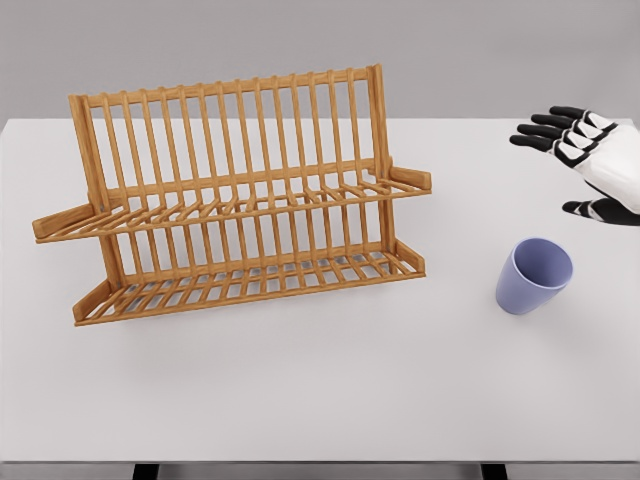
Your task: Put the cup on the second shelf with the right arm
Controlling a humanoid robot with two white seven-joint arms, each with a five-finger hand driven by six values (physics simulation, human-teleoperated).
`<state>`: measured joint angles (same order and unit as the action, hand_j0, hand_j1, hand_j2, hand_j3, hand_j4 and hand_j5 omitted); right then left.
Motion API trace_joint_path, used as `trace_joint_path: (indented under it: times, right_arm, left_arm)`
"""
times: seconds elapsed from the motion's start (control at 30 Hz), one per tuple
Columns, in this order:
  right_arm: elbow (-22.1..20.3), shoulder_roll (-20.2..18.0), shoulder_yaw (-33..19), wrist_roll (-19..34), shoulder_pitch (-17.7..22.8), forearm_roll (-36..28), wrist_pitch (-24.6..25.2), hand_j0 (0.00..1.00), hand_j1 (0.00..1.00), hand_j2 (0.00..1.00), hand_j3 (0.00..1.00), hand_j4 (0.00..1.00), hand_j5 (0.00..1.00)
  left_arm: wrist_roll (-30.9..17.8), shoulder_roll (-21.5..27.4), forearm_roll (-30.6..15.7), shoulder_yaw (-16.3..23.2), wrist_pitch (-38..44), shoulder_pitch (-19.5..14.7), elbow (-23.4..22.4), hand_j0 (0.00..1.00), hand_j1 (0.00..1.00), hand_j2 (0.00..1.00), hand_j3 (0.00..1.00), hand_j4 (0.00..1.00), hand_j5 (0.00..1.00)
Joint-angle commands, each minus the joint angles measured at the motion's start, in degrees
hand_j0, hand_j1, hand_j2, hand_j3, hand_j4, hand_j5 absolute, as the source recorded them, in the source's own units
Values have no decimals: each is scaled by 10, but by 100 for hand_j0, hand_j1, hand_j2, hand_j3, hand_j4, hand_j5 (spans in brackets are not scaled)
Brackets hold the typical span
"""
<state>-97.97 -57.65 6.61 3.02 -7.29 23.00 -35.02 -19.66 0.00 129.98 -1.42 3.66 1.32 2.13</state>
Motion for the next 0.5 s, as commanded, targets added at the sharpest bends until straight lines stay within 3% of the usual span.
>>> trace_joint_path:
  times: [0.0,0.13,0.2,0.27,0.4,0.47]
  right_arm:
    - [1,2,2,0,0,-4,0,100,100,100,100,100,100]
    - [2,28,-5,5,-4,-5,0,100,100,100,100,100,100]
    - [2,46,-20,80,-4,-15,0,100,100,100,100,100,100]
    - [12,64,-55,130,3,-74,0,100,100,100,100,100,100]
    - [23,60,-53,159,9,-162,0,100,100,100,100,100,100]
    - [24,56,-52,229,10,-242,0,100,100,100,100,100,100]
  left_arm:
    - [0,0,0,0,0,0,0,100,100,100,100,100,100]
    - [0,0,0,0,0,0,0,100,100,100,100,100,100]
    - [0,0,0,0,0,0,0,100,100,100,100,100,100]
    - [0,0,0,0,0,0,1,100,100,100,100,100,100]
    - [0,0,0,0,0,0,0,100,100,100,100,100,100]
    - [0,0,0,0,0,0,0,100,100,100,100,100,100]
